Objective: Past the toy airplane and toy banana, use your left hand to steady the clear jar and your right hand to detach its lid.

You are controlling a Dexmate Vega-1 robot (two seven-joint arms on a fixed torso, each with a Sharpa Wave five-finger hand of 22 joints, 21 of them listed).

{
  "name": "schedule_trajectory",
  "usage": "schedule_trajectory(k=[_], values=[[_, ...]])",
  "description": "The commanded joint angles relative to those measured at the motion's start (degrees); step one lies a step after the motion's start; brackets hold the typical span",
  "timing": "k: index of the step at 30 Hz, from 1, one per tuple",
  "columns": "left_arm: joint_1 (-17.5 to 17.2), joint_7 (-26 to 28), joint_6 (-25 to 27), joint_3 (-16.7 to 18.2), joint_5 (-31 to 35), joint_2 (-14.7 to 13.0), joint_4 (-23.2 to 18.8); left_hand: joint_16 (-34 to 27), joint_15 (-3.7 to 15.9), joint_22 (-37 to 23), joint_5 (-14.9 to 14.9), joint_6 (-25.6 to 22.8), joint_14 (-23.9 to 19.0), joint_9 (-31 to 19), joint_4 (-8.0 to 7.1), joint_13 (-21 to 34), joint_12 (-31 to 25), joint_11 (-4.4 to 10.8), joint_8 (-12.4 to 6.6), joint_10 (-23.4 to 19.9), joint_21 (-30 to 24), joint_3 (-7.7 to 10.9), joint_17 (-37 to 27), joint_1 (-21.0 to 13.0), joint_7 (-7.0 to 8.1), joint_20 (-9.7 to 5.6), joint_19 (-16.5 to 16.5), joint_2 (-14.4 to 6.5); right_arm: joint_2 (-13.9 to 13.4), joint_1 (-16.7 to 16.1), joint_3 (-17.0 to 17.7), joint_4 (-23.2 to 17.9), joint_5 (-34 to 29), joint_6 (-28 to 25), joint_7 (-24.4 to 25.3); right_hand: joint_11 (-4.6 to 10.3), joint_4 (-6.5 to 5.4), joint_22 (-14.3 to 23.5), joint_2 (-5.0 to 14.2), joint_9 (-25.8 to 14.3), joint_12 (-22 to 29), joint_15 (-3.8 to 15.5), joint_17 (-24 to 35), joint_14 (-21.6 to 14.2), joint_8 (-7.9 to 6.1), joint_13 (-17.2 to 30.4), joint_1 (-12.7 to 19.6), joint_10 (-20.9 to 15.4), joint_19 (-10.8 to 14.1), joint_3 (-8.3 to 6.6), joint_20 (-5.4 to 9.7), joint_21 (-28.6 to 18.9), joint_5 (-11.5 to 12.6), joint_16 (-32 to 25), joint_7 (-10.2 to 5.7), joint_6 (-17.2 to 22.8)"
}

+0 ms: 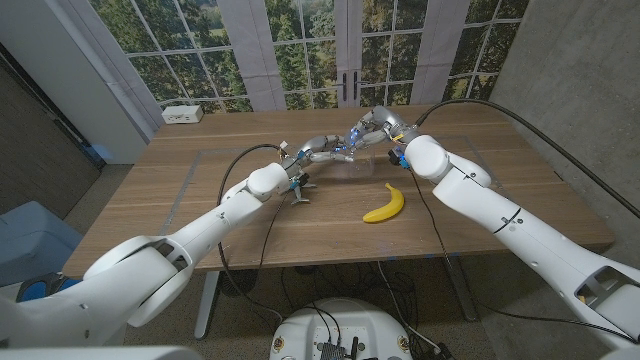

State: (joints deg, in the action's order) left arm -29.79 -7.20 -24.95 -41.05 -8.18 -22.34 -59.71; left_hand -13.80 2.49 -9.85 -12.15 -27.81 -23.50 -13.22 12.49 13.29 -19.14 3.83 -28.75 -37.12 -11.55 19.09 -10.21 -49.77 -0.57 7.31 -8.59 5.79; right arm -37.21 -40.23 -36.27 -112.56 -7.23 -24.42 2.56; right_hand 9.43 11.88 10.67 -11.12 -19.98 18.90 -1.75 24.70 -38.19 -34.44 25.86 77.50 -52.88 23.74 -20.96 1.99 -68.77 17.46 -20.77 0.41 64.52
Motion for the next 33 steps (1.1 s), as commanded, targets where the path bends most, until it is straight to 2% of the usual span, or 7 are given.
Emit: schedule_trajectory(k=[1,4,5,10,13,25,33], values=[[-2.0,6.5,4.2,0.4,3.0,-0.6,-4.7,-0.7,7.49,-0.1,-1.2,-8.7,-2.8,-1.9,-2.19,1.5,-0.9,9.01,-2.39,-12.6,-0.4,2.90,-0.2,-9.7,4.92,-0.66,-1.5,-7.8,-3.6,2.3,-3.4,-4.1,-2.4,-5.8,-1.3,-0.63,-4.32,-1.0,17.13,1.3,-4.3,12.76,0.4,-0.4,4.92,1.2,9.8,8.7,-1.5,-2.56,8.78,1.9,2.6,1.9,-3.27,-9.8],[-2.3,7.4,4.6,0.5,3.3,-0.7,-5.3,-0.8,7.96,-0.1,-1.2,-9.0,-3.3,-2.1,-2.25,1.7,-1.1,9.02,-2.71,-13.5,-0.3,2.91,-0.2,-10.3,4.86,-0.78,-1.6,-8.0,-4.5,3.4,-4.5,-5.6,-3.6,-9.6,-3.1,-2.77,-7.09,-0.9,15.44,3.3,-7.4,11.01,3.2,7.2,12.39,1.9,-2.7,17.1,-5.7,0.32,3.06,4.2,4.4,2.5,-5.15,-22.0],[-2.3,7.4,4.7,0.5,3.2,-0.7,-5.3,-0.8,8.02,-0.1,-1.2,-9.2,-3.4,-2.1,-2.28,1.7,-1.1,9.02,-2.83,-13.6,-0.3,2.89,-0.3,-10.4,4.83,-0.89,-1.7,-8.1,-4.7,3.8,-4.9,-6.2,-3.9,-11.0,-3.6,-4.78,-8.23,-1.1,14.50,4.0,-7.8,9.14,6.1,11.3,15.87,1.9,-9.3,21.7,-6.0,3.43,-1.45,5.5,3.8,1.4,-4.50,-27.3],[-2.7,8.7,5.3,0.6,3.9,-0.8,-6.1,-0.9,8.23,-0.1,-1.2,-9.8,-3.9,-2.2,-2.41,2.0,-1.2,9.04,-3.23,-14.3,-0.2,2.81,-0.3,-10.7,4.87,-0.90,-1.7,-8.3,-6.0,7.1,-8.2,-8.6,-7.0,-18.7,-7.5,-7.48,-9.92,-1.2,11.75,5.3,-8.2,3.73,7.8,20.1,22.87,0.9,-22.5,33.1,-9.4,9.50,-10.86,11.9,-1.4,2.2,-1.25,-41.0],[-2.8,9.2,5.4,0.5,4.3,-0.9,-6.3,-1.0,8.36,-0.1,-1.2,-10.7,-4.5,-2.2,-2.52,2.2,-1.4,9.08,-3.64,-15.3,-0.1,2.70,-0.4,-11.0,4.65,-0.92,-1.8,-8.6,-5.9,8.5,-9.6,-9.4,-8.1,-22.6,-8.7,-8.83,-11.85,-1.1,11.70,5.7,-8.1,2.27,7.6,22.4,23.48,0.4,-28.7,36.4,-9.2,11.62,-12.48,14.2,-3.9,2.9,0.25,-44.5],[-2.6,10.2,4.3,0.5,4.7,-0.5,-5.5,-1.6,9.33,-0.1,-1.3,-14.3,-6.6,-2.3,-2.46,3.4,-2.8,9.11,-5.41,-19.6,0.0,2.50,-0.6,-12.8,5.16,-1.42,-2.5,-10.0,-4.2,6.4,-13.5,-12.9,-17.1,-30.6,1.8,-11.43,-13.83,-1.1,10.56,6.1,-7.6,0.30,7.1,23.2,23.49,-0.2,-35.9,37.9,-8.1,14.33,-13.35,16.5,-6.7,3.3,1.16,-48.2],[-3.0,12.4,1.8,0.8,5.4,0.1,-4.4,-2.8,10.34,-0.1,-1.1,-19.9,-9.5,-3.0,-2.08,5.5,-4.8,9.01,-8.64,-25.7,0.0,2.04,-1.2,-15.9,6.49,-2.97,-3.9,-11.0,-2.6,9.4,-17.5,-12.6,-20.0,-37.7,-0.2,-11.90,-14.44,-1.0,10.40,6.2,-7.6,-0.47,6.9,24.5,23.39,-0.4,-38.4,38.8,-9.5,15.16,-14.03,18.3,-7.1,3.8,1.04,-49.1]])
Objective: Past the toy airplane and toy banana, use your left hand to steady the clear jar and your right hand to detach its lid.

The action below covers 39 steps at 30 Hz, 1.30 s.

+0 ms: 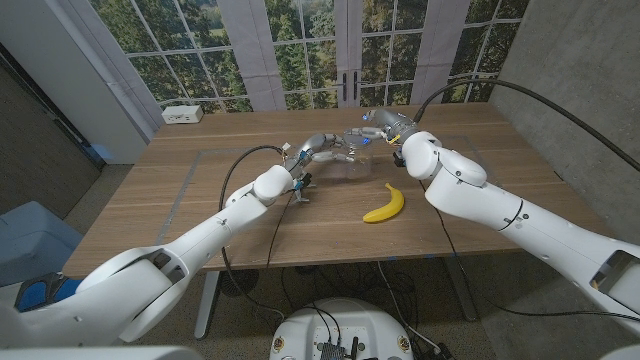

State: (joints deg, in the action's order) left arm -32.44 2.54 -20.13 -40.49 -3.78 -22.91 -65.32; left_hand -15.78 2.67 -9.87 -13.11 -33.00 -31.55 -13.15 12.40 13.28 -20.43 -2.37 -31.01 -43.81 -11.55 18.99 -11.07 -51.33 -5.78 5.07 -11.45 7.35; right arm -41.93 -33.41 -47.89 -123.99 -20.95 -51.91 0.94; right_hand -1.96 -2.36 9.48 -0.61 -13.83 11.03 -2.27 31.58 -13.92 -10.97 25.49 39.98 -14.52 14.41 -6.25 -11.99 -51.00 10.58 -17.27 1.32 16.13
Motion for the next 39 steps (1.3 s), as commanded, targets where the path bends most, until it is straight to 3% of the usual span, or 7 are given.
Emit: schedule_trajectory(k=[1,5,9,18,21,29,39], values=[[-0.3,2.6,-3.3,0.2,1.1,0.6,1.4,-0.9,10.22,0.0,-0.1,-15.3,-1.6,-3.1,-1.97,5.6,-3.5,15.20,-6.64,-19.4,0.0,2.05,-0.5,-14.6,11.85,-0.85,-1.1,-12.5,2.2,3.4,-6.7,-1.2,-6.4,-11.3,0.6,-1.16,-0.31,0.1,-0.13,0.1,0.3,-0.59,0.0,0.4,-0.05,-0.1,-1.4,0.6,-0.3,0.61,-0.09,0.8,-0.2,0.4,0.20,-1.0],[-0.3,3.4,-4.3,0.1,1.9,0.7,1.7,-1.4,10.44,-0.1,-0.2,-18.6,-2.7,-2.5,-1.89,6.2,-3.5,15.15,-7.79,-20.6,0.0,1.66,-0.7,-16.0,12.12,-1.75,-1.6,-12.0,2.5,6.7,-9.8,-0.6,-6.6,-14.7,-2.1,-3.14,-0.74,0.2,-0.17,0.2,0.2,-1.45,-0.2,1.1,0.04,-0.3,-3.2,1.7,-0.4,1.18,-0.11,1.9,-0.3,0.7,0.37,-2.2],[-0.1,4.3,-4.7,0.0,3.2,0.5,1.7,-1.5,10.55,0.0,-0.2,-19.4,-2.9,-2.1,-1.83,6.1,-3.2,15.10,-7.94,-21.0,0.1,1.51,-0.8,-16.7,12.38,-2.32,-1.7,-11.6,2.7,10.7,-13.8,-0.4,-6.9,-18.8,-4.5,-4.02,-1.05,0.2,-0.11,0.3,0.4,-1.74,-0.2,0.9,0.07,-0.3,-4.3,1.6,-0.2,1.49,-0.07,2.3,-0.3,0.6,0.11,-2.9],[0.6,5.3,-4.2,-0.8,6.2,0.0,1.2,-2.0,10.71,0.0,-0.5,-20.7,-3.8,-1.2,-2.02,6.1,-3.0,14.99,-7.95,-21.9,0.2,1.21,-1.1,-17.4,12.41,-2.88,-1.7,-11.2,2.6,22.2,-25.9,-0.2,-5.8,-26.1,-9.3,-4.43,-1.98,0.3,-0.25,0.4,0.9,-2.22,-0.1,1.2,0.08,-0.2,-7.4,1.6,-0.1,2.53,-0.17,3.6,-0.3,0.5,-0.41,-4.5],[1.0,4.8,-3.5,-1.1,6.6,-0.2,0.9,-2.1,10.74,0.0,-0.6,-21.0,-4.0,-1.0,-2.03,6.2,-2.9,14.95,-7.95,-22.1,0.3,1.13,-1.2,-17.5,12.34,-3.07,-1.7,-11.1,2.8,25.0,-28.7,-0.2,-4.6,-27.4,-9.3,-4.53,-2.08,0.3,-0.29,0.4,0.9,-2.41,-0.1,1.3,0.21,-0.1,-8.0,1.8,-0.1,2.71,-0.13,3.9,-0.3,0.5,0.10,-5.2],[1.3,4.6,-2.4,-1.5,7.3,-0.5,0.1,-2.4,10.78,0.0,-0.7,-21.3,-4.3,-0.6,-2.09,6.4,-2.9,14.92,-7.74,-22.6,0.4,0.96,-1.5,-17.8,12.38,-3.22,-1.6,-10.8,3.5,29.1,-32.5,0.7,-0.3,-28.1,-7.6,-4.94,-2.37,0.3,-0.47,0.4,1.1,-2.74,0.0,0.3,0.12,-0.1,-9.4,1.8,0.9,3.22,0.05,4.2,-0.2,0.0,0.34,-6.0],[1.1,4.9,-2.3,-1.4,7.7,-0.7,-0.5,-2.5,10.80,-0.1,-0.9,-21.5,-4.3,-0.2,-2.14,6.6,-2.7,14.89,-7.54,-22.8,0.4,0.81,-1.7,-18.0,12.51,-3.25,-1.5,-10.6,5.5,30.4,-34.6,4.6,-7.0,-28.1,-15.7,-5.20,-1.66,0.4,-0.36,0.6,1.1,-2.83,-0.1,0.2,-0.15,0.0,-8.9,2.3,1.8,2.98,0.13,4.6,0.0,-0.1,0.11,-6.4]])
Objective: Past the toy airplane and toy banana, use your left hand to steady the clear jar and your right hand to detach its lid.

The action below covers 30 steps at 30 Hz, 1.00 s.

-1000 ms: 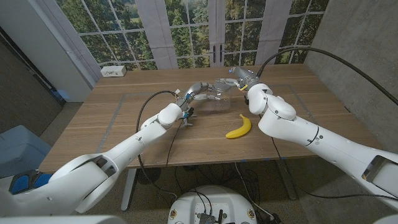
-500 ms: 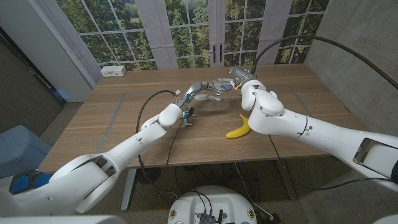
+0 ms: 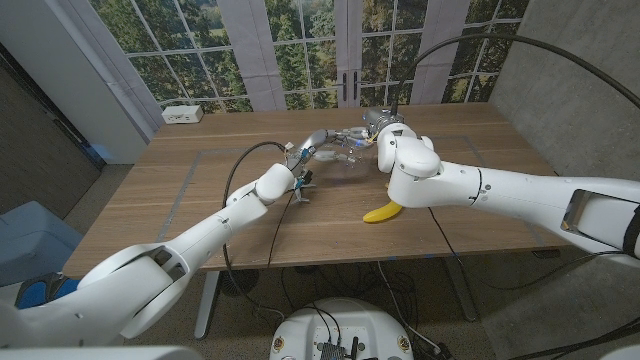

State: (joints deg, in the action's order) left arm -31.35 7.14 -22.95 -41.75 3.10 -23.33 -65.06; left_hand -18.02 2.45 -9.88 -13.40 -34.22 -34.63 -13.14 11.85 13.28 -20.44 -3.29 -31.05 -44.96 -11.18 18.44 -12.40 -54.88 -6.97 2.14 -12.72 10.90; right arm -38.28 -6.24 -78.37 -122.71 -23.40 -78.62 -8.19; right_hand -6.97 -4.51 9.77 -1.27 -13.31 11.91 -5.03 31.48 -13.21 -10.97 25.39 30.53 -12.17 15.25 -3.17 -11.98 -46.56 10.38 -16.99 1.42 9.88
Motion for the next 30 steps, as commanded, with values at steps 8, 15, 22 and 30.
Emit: schedule_trajectory(k=[8,15,22,30], values=[[-0.1,0.5,0.1,-0.1,0.9,-0.4,-1.0,-0.3,11.04,0.0,-0.7,-20.4,-1.3,0.1,-1.68,6.6,-2.4,15.79,-7.30,-21.8,0.1,1.25,-0.5,-14.6,13.68,-0.45,-0.2,-14.1,2.8,1.9,-3.6,5.2,-12.0,-1.4,-12.5,0.56,3.13,0.1,1.24,0.3,1.5,1.26,-0.3,-3.4,-1.92,0.2,3.2,-2.9,6.1,-1.54,1.33,0.2,0.2,-1.6,-1.28,3.4],[0.1,0.2,0.1,-0.1,0.8,-0.4,-0.9,-0.4,11.05,0.0,-0.8,-20.6,-1.2,0.4,-1.73,6.8,-2.3,15.81,-7.14,-21.9,0.1,1.16,-0.6,-14.8,13.60,-0.58,-0.1,-14.0,2.4,0.9,-2.7,4.6,-11.9,-1.3,-10.9,3.22,7.10,0.3,2.76,0.5,4.6,5.22,0.7,-9.9,-5.39,0.8,6.4,-10.7,12.6,-3.54,5.13,0.3,0.3,-5.4,-3.61,14.3],[0.3,-0.5,-0.2,0.1,-0.2,0.0,-0.2,-0.4,11.06,0.0,-0.9,-20.7,-1.2,0.6,-1.76,6.8,-2.1,15.77,-6.99,-22.0,0.1,1.08,-0.7,-14.9,13.56,-0.62,-0.1,-14.0,1.6,2.9,-4.6,3.8,-7.8,-1.4,-7.7,6.39,11.12,0.4,3.79,0.5,7.0,8.18,2.6,-15.3,-6.94,2.0,10.6,-16.9,17.9,-5.54,8.75,-0.4,0.8,-9.5,-4.87,20.2],[0.6,-0.9,-0.4,0.3,-0.9,0.3,0.6,-0.5,11.09,0.0,-1.1,-20.8,-1.4,0.8,-1.82,7.0,-1.9,15.72,-6.80,-22.2,0.1,0.99,-0.8,-15.0,13.29,-0.73,-0.1,-14.0,0.4,5.3,-7.2,3.8,-4.6,1.2,-5.3,8.16,14.84,0.6,4.54,0.4,7.4,10.42,4.0,-16.3,-6.60,3.0,18.1,-17.8,19.6,-8.39,10.87,-0.7,1.3,-11.5,-6.03,20.5]])
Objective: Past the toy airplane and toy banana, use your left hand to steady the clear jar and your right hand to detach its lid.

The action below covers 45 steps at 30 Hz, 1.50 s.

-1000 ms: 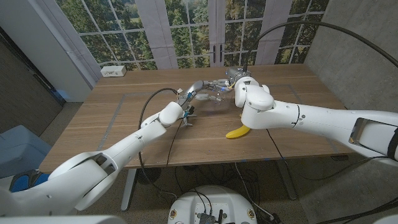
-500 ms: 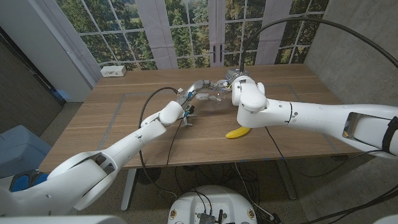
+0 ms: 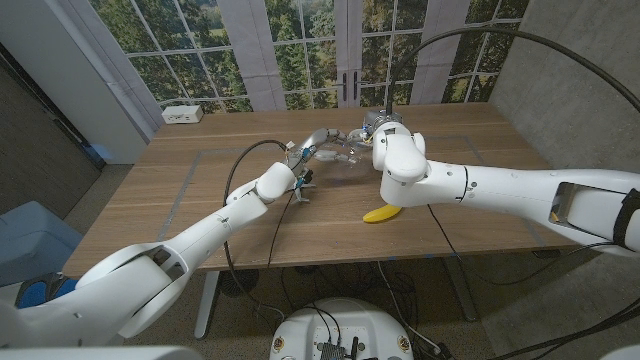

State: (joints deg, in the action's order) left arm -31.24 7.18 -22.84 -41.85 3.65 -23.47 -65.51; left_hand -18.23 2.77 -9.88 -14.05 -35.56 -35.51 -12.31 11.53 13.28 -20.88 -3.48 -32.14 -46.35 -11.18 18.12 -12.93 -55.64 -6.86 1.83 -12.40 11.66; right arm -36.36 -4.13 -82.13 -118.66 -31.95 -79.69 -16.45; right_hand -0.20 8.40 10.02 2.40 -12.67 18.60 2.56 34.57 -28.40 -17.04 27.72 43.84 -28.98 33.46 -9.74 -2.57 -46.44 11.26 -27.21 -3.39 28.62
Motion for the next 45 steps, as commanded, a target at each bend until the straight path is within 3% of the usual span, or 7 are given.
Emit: schedule_trajectory(k=[1,13,20,32,36,40,45], values=[[0.5,-1.2,-0.5,0.4,-1.6,0.4,1.1,-0.3,10.78,0.0,-0.5,-19.4,-0.5,0.0,-1.51,7.0,-1.5,15.91,-5.66,-20.8,0.1,1.30,-0.3,-14.3,13.15,-0.48,-0.5,-14.8,-2.1,3.0,-3.3,-0.5,4.2,3.6,3.7,1.68,2.29,0.4,1.22,-0.2,0.7,3.47,1.0,-1.0,-0.72,0.9,7.1,-1.0,1.4,-2.72,2.00,-0.9,0.6,-1.5,-1.78,2.4],[1.4,-3.5,-1.1,0.8,-4.4,1.1,3.1,-0.4,10.79,0.0,-0.7,-19.5,-0.7,0.2,-1.54,7.3,-1.3,15.89,-5.38,-21.1,0.1,1.16,-0.4,-14.4,12.82,-0.52,-0.4,-14.7,-7.7,0.2,1.2,-1.3,3.6,18.3,2.8,7.01,2.64,0.4,2.24,-0.3,0.8,9.44,1.0,-0.5,-2.93,2.3,21.8,-2.2,0.0,-8.29,8.36,-1.3,0.8,-1.4,-4.35,9.0],[1.9,-4.9,-1.2,1.1,-6.0,1.5,4.1,-0.4,10.80,0.0,-0.8,-19.6,-0.7,0.3,-1.55,7.5,-1.1,15.88,-5.22,-21.1,0.1,1.11,-0.5,-14.5,12.69,-0.55,-0.4,-14.8,-12.0,-6.7,9.8,-0.7,2.3,34.4,3.7,11.62,2.24,0.7,1.71,-1.5,1.0,10.98,2.8,1.4,-5.42,3.3,30.9,-5.0,-7.9,-10.06,14.09,0.0,0.8,-0.9,-5.49,13.5],[2.7,-6.0,-1.6,1.1,-7.2,2.0,5.8,-0.4,10.80,0.0,-1.0,-19.7,-0.7,0.4,-1.56,7.7,-0.9,15.86,-5.02,-21.1,0.1,1.02,-0.5,-14.6,12.59,-0.57,-0.4,-14.8,-14.0,-18.0,18.5,-1.8,-17.4,49.9,2.3,11.93,1.21,0.3,1.23,-2.1,-1.9,10.90,-0.3,8.9,-5.39,2.9,37.5,-4.0,-14.9,-8.97,14.56,0.7,1.8,6.1,-7.28,12.9],[2.8,-6.0,-1.7,1.2,-7.5,2.2,6.0,-0.4,10.81,0.0,-1.1,-19.7,-0.7,0.4,-1.57,7.8,-0.8,15.85,-4.96,-21.1,0.1,1.00,-0.6,-14.7,12.59,-0.56,-0.4,-14.8,-13.4,-21.7,21.6,-2.1,-25.3,52.3,1.3,12.35,0.78,-0.3,3.44,-2.1,-6.0,10.62,-5.6,11.7,-3.31,0.9,38.1,-2.5,-17.1,-4.95,13.59,5.6,1.9,11.6,-8.63,11.4],[2.9,-6.0,-1.6,1.1,-7.4,2.2,5.9,-0.4,10.82,-0.1,-1.1,-19.8,-0.7,0.4,-1.57,7.9,-0.7,15.83,-4.88,-21.1,0.1,0.96,-0.6,-14.7,12.56,-0.60,-0.4,-14.8,-11.9,-25.2,25.3,-2.1,-29.6,53.5,-0.3,12.73,0.47,-0.4,3.89,-1.5,-7.1,10.25,-10.5,15.9,-0.66,-2.7,36.3,0.7,-17.6,-2.47,8.92,14.4,0.9,14.0,-8.93,9.9],[2.8,-5.5,-1.5,1.0,-7.0,2.1,5.4,-0.4,10.82,-0.1,-1.2,-19.7,-0.7,0.4,-1.58,7.9,-0.6,15.82,-4.77,-21.0,0.1,0.93,-0.6,-14.8,12.59,-0.56,-0.4,-14.8,-8.5,-28.9,31.9,-2.7,-26.4,51.6,-5.9,10.82,-2.05,-0.3,1.08,-0.8,-8.4,3.62,-12.0,18.4,3.54,-5.3,23.9,12.1,-16.8,0.77,-1.92,19.7,-0.9,14.2,-8.78,1.2]])
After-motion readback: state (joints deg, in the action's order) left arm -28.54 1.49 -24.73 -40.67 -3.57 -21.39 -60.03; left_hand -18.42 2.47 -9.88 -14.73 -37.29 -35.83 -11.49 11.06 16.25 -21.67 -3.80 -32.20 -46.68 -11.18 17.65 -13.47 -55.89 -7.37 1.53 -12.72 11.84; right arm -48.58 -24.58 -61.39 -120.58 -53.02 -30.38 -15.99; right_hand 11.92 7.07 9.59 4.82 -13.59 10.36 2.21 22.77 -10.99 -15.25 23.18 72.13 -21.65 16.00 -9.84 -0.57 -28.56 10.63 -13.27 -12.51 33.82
